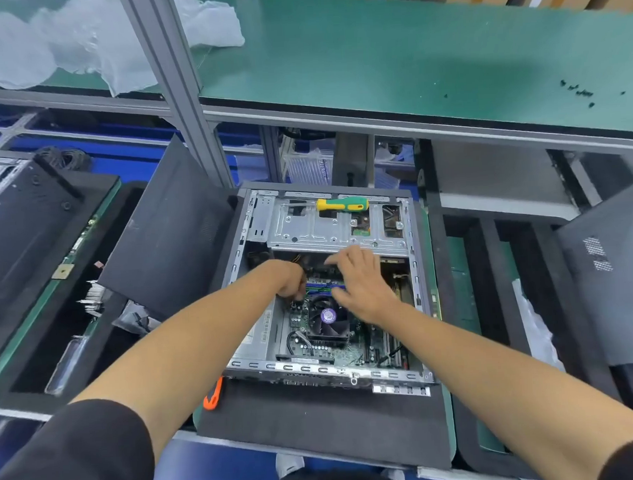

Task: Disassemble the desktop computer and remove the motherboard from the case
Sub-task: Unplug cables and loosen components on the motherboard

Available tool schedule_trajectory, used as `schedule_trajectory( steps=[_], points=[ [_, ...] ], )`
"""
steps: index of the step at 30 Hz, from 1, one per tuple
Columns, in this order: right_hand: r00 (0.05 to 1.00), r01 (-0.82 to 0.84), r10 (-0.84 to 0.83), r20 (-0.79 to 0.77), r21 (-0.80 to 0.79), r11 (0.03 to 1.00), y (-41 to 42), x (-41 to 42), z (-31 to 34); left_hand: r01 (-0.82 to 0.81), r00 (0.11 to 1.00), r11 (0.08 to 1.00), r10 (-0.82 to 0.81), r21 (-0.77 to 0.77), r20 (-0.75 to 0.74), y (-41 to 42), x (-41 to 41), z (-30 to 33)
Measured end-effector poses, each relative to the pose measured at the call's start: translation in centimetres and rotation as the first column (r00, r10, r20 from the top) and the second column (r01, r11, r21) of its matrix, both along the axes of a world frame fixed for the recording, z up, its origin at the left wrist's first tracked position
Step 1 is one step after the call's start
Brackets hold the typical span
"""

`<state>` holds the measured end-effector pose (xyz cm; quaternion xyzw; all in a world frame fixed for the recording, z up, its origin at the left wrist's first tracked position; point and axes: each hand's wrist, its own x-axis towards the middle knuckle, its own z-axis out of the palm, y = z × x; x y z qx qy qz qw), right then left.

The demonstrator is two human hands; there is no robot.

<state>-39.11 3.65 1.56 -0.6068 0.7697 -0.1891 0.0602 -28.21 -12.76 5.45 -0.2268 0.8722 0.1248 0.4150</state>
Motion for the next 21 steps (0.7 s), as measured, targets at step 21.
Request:
schedule_trajectory(
  steps=[21],
  points=[
    [0.970, -0.242, 0.232, 0.072, 0.358, 0.902, 0.8, 2.5, -3.4, 0.363, 0.932, 0.899, -0.349, -0.247, 0.100, 1.5, -0.6, -1.9]
  ],
)
